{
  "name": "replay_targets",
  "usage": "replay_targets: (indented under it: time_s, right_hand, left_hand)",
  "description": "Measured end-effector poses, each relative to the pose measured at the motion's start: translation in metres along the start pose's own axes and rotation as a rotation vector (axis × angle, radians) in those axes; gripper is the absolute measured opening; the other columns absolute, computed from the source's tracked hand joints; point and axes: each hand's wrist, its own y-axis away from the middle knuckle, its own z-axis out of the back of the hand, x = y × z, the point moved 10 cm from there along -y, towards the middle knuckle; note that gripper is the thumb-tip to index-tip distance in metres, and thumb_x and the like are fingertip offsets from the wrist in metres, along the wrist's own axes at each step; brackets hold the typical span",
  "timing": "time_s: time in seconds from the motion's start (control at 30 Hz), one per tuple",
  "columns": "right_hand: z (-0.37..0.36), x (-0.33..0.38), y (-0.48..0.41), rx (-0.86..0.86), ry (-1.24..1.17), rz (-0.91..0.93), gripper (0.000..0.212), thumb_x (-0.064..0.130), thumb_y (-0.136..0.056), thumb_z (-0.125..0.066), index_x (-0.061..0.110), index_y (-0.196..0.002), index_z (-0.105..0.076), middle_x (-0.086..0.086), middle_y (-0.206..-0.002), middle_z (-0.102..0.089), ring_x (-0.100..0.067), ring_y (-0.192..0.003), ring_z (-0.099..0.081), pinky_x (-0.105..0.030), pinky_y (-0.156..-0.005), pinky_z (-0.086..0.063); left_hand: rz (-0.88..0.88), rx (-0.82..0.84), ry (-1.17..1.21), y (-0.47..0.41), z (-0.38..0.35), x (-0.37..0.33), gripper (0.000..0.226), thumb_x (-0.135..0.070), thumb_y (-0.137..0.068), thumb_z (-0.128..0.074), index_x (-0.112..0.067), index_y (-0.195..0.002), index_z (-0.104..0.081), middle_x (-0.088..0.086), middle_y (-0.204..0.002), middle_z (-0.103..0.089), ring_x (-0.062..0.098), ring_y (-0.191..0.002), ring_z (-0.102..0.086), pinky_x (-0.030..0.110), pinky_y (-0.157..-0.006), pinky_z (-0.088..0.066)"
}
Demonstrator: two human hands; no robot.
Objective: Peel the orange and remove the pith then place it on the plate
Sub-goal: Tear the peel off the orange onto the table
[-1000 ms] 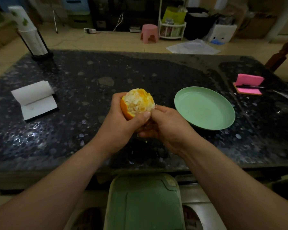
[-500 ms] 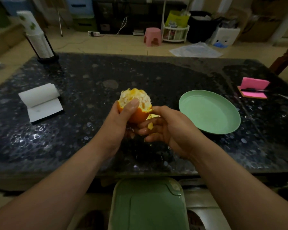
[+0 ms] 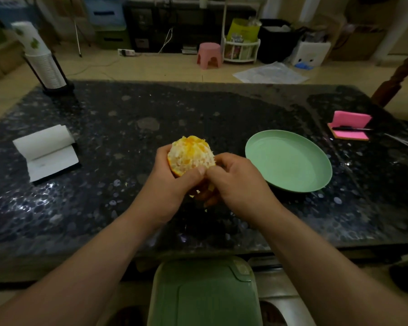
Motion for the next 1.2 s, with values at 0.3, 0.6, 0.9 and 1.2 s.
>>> replay_targets:
  time_s: [0.3,0.6,0.9,1.2]
  right_hand:
    - [0.002,-0.004,0.002,-0.058,-0.051,0.029,0.027,0.013,-0.105,-0.056,0.016,-0.129,-0.066,-0.008,-0.087,-0.08,-0.021,-0.073,-0.079,-0.044,-0.07,-0.068]
    - [-0.014,-0.016,-0.006,0.058,-0.397,-0.107,0.031,0.021,-0.112,-0.042,0.012,-0.127,-0.067,-0.024,-0.099,-0.078,-0.026,-0.08,-0.077,-0.036,-0.066,-0.061]
    - [-0.008,-0.04,-0.025,-0.041,-0.346,-0.179,0.028,0.029,-0.112,-0.052,0.016,-0.128,-0.071,-0.007,-0.123,-0.072,-0.023,-0.109,-0.074,-0.042,-0.087,-0.067]
    - [-0.004,-0.018,-0.026,0.04,-0.11,0.019,0.028,0.031,-0.108,-0.063,0.026,-0.134,-0.072,0.002,-0.11,-0.081,-0.015,-0.101,-0.078,-0.044,-0.089,-0.066]
  left_hand:
    - [0.019,-0.025,0.038,-0.002,0.0,0.008,0.08,-0.052,-0.078,-0.083,-0.035,-0.146,-0.044,-0.004,-0.133,-0.068,0.015,-0.117,-0.071,0.044,-0.099,-0.06]
    - [0.077,-0.065,0.185,-0.008,0.006,0.011,0.077,-0.048,-0.08,-0.085,-0.027,-0.144,-0.047,0.002,-0.132,-0.07,0.019,-0.113,-0.074,0.042,-0.092,-0.062]
    - [0.189,-0.126,0.144,-0.013,0.013,0.033,0.062,-0.038,-0.096,-0.076,-0.03,-0.146,-0.04,0.0,-0.132,-0.066,0.021,-0.108,-0.074,0.029,-0.069,-0.059]
    - [0.202,-0.051,0.238,-0.015,0.013,0.028,0.074,-0.037,-0.077,-0.083,-0.026,-0.142,-0.048,0.008,-0.135,-0.067,0.028,-0.11,-0.074,0.049,-0.092,-0.062]
